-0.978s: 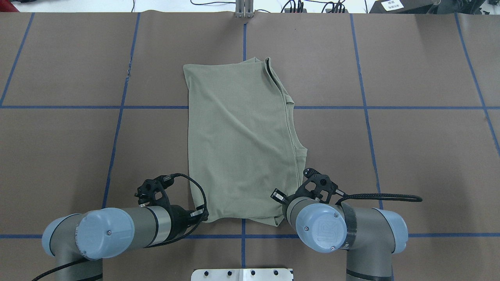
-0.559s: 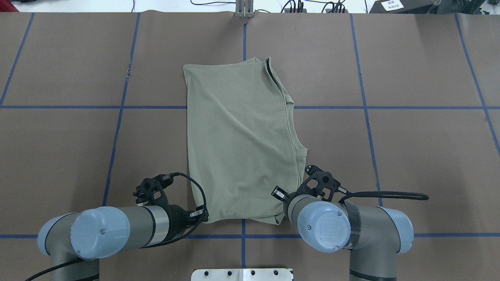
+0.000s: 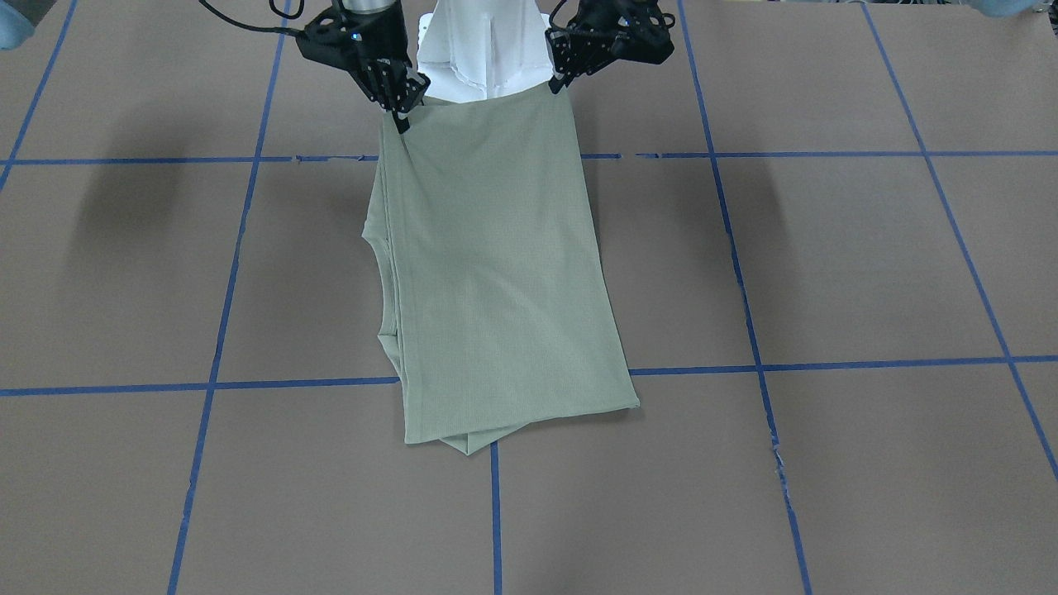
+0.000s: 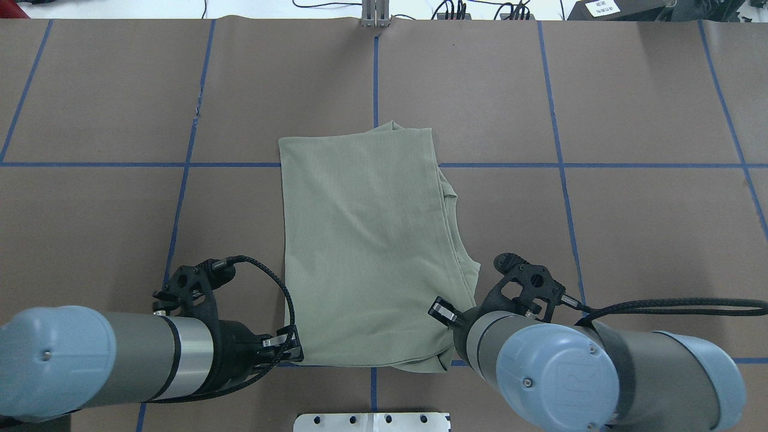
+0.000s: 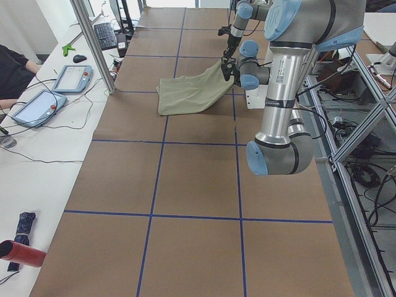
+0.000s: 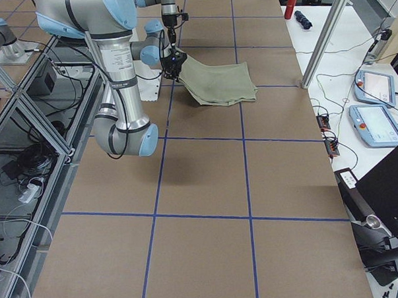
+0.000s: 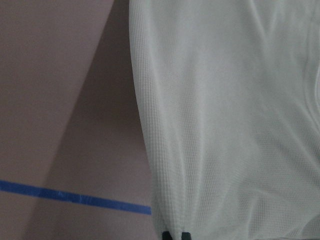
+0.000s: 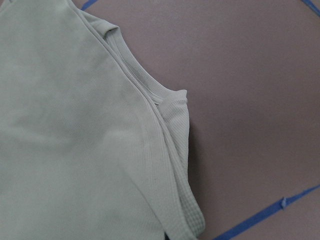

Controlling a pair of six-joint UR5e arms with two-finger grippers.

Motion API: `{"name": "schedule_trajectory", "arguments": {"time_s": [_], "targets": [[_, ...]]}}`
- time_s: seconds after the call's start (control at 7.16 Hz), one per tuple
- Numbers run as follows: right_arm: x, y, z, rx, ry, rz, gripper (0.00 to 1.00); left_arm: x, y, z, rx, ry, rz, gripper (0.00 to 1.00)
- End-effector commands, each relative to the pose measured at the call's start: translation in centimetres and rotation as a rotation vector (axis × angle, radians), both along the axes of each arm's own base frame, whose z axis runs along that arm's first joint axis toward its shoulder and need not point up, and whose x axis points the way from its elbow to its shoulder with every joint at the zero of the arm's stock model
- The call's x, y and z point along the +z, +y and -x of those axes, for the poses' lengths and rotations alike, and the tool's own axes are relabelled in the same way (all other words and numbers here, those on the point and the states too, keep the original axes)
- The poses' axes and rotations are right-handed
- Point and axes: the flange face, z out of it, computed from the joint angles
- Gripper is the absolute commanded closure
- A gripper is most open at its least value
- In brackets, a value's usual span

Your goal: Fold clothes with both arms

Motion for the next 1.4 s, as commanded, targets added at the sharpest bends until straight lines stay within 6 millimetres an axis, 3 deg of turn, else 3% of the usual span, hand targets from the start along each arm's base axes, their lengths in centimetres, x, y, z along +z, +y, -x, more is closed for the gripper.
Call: {"name": "schedule_trajectory", "arguments": {"time_s": [0.0,0.14,0.28,0.42,0.56,0.7,0.98,1.12,1.26], "targets": [[-3.7,-0.2,-1.6,-0.023,0.002,0.019,1.0,-2.8,-1.9,2.9,0.015,-0.024,-0.043,1.0],[-2.9,-3.3,-0.5,-0.021,0.052,-0.035,1.0,-2.5,-5.1,1.6,-0.012,-0.065,-0.115,1.0],[-2.9,-7.0,0.2,-0.017,0.075,-0.095,1.0,-2.1,-10.5,0.1,-0.053,-0.129,-0.199,1.0],[-2.9,-11.3,1.4,-0.027,0.102,-0.124,1.0,-0.7,-15.7,-0.5,-0.072,-0.209,-0.283,1.0],[-1.9,-16.6,4.2,-0.044,0.139,-0.144,1.0,1.8,-19.7,-1.1,-0.068,-0.29,-0.34,1.0],[-0.1,-20.2,7.5,-0.031,0.16,-0.145,1.0,3.4,-21.5,-3.0,-0.055,-0.325,-0.353,1.0],[3.8,-26.3,12.1,-0.013,0.183,-0.16,1.0,6.8,-23.7,-6.5,-0.053,-0.341,-0.35,1.0],[4.2,-28.0,13.2,-0.01,0.188,-0.164,1.0,7.5,-24.7,-7.9,-0.054,-0.338,-0.351,1.0],[4.2,-28.8,12.9,-0.012,0.195,-0.168,1.0,7.7,-25.4,-8.7,-0.053,-0.344,-0.349,1.0]]}}
